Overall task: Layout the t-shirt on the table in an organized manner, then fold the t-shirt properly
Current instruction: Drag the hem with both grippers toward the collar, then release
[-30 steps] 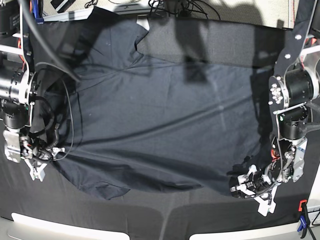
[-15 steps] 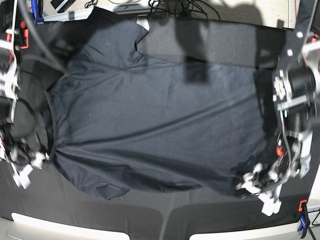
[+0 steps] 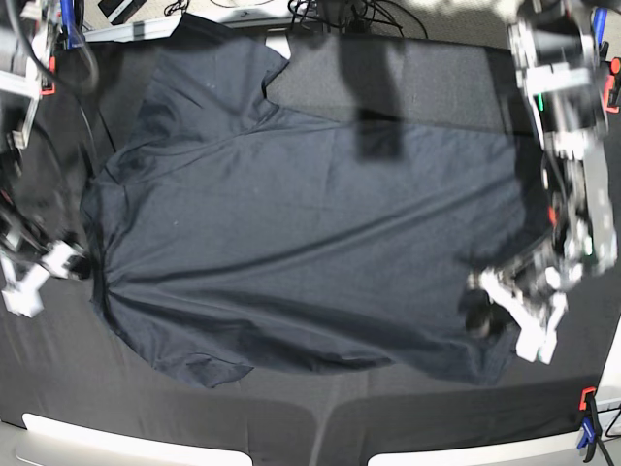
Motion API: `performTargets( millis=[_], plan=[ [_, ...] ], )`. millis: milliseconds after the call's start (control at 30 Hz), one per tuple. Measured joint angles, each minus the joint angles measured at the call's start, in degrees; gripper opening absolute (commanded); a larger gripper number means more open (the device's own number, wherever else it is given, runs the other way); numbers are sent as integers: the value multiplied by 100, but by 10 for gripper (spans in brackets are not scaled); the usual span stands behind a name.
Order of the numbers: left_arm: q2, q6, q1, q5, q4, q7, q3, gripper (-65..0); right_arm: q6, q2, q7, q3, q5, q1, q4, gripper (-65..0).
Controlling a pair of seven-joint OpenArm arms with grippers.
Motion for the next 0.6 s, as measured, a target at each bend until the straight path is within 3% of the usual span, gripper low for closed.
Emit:
performTargets(
  millis=[133, 267, 600],
  plan=[
    [-197, -17, 688, 13, 710, -2, 9, -476, 22, -42, -44, 761, 343, -1029, 1152, -362],
    [-664, -22, 1268, 219, 1325, -7, 9, -476, 15, -216, -79, 1545, 380, -1875, 2092, -362],
    [-1875, 24, 2997, 1202, 2820, -271, 15, -476, 20, -1652, -79, 3038, 407, -3333, 4336, -362]
  ],
)
